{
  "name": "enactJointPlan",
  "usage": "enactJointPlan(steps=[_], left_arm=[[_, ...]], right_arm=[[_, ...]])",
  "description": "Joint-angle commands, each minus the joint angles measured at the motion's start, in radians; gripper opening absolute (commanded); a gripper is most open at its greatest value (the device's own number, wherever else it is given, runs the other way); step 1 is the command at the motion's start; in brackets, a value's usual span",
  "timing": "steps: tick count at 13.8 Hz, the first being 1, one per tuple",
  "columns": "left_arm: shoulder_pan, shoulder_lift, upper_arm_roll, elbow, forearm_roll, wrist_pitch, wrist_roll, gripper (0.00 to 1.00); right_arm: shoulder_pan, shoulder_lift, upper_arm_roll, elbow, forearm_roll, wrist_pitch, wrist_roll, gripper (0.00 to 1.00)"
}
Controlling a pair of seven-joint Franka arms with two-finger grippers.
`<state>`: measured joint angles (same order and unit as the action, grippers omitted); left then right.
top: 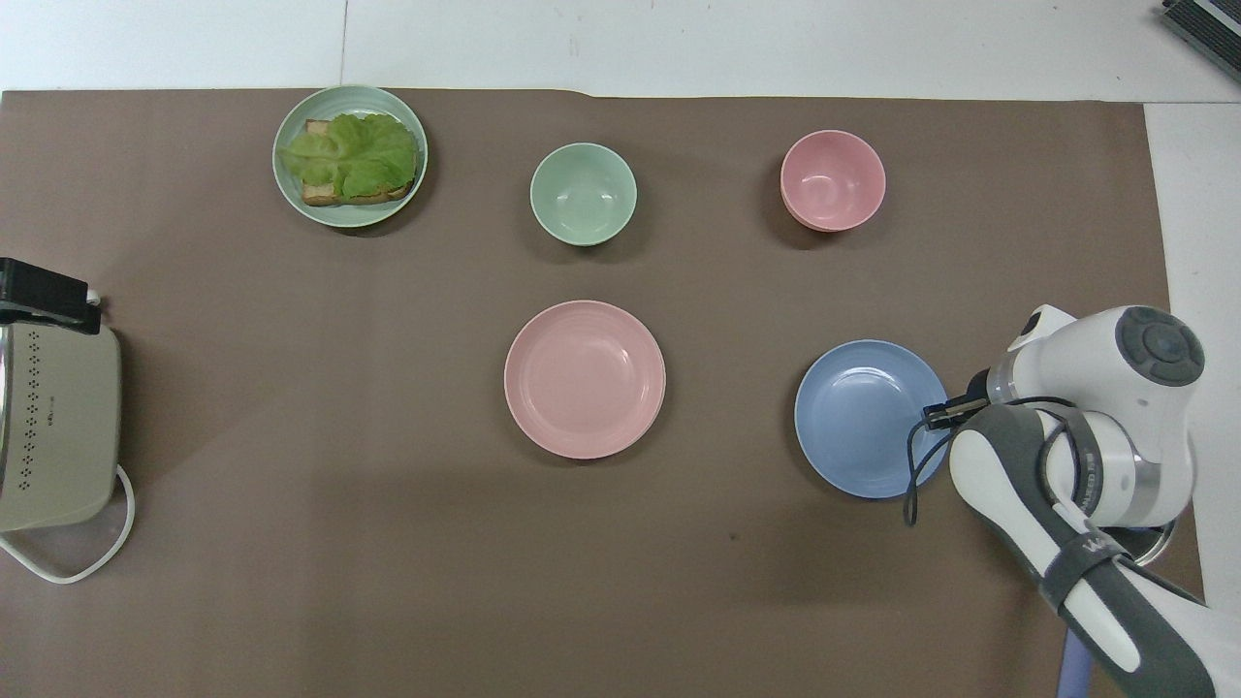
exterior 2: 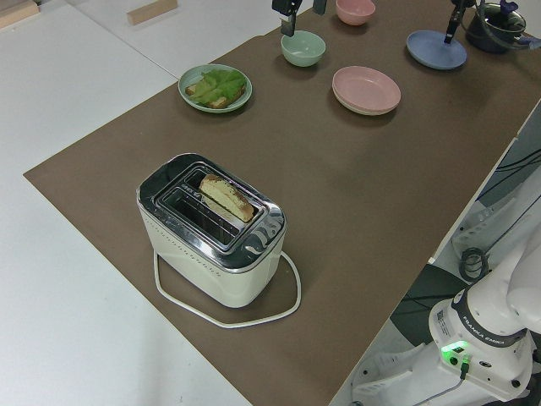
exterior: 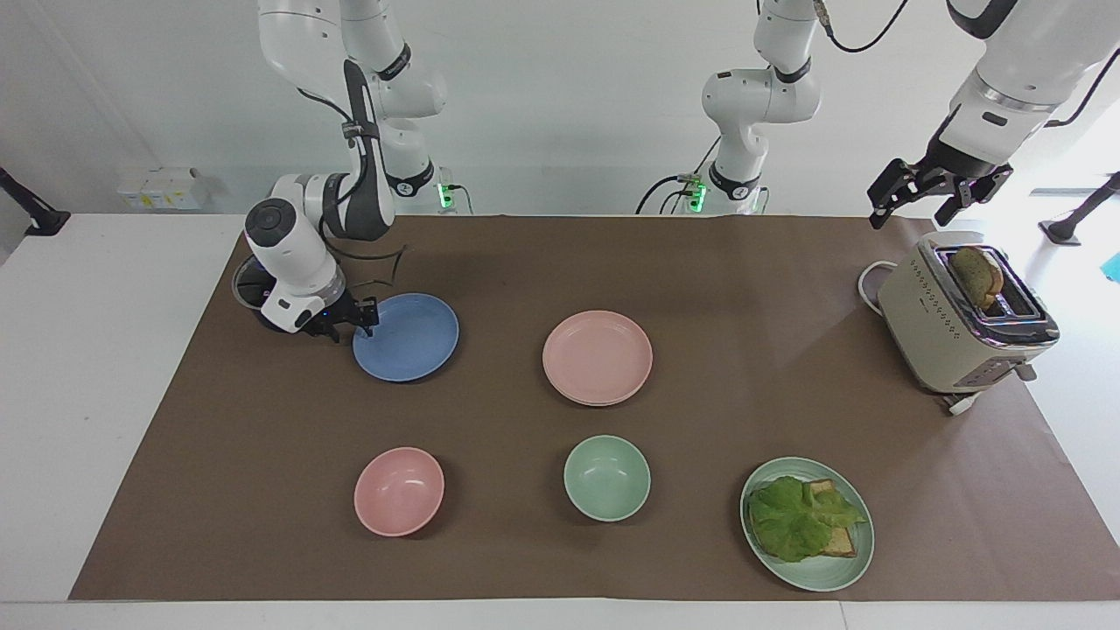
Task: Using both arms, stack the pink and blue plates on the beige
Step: 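Grasp the blue plate rim with the right gripper and lift it, then carry the blue plate with the right gripper onto the pink plate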
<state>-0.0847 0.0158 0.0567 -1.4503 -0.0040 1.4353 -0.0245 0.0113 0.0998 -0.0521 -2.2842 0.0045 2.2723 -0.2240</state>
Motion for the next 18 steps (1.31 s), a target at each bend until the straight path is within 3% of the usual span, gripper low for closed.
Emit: enactJointPlan(steps=[1,9,12,18], left_arm=[[0.006,-0.005,-0.003,0.001,0.010,-0.016,0.003,1.00],[0.008,-0.008,-0.003,-0.001,0.010,-0.021,0.003,1.00],[0.008,-0.008,-0.003,-0.001,0.010,-0.021,0.003,1.00],[0.008,-0.008,-0.003,-0.001,0.010,-0.021,0.003,1.00]], right_arm=[[0.010,0.014,0.001,0.021,0.023,-0.003,0.031,0.00],[0.010,0.009,0.043,0.291,0.025,-0.278,0.078,0.00],[0.012,0.037,0.106,0.354,0.087,-0.275,0.170,0.00],[0.203,0.066,0.120,0.405,0.107,-0.198,0.498,0.00]])
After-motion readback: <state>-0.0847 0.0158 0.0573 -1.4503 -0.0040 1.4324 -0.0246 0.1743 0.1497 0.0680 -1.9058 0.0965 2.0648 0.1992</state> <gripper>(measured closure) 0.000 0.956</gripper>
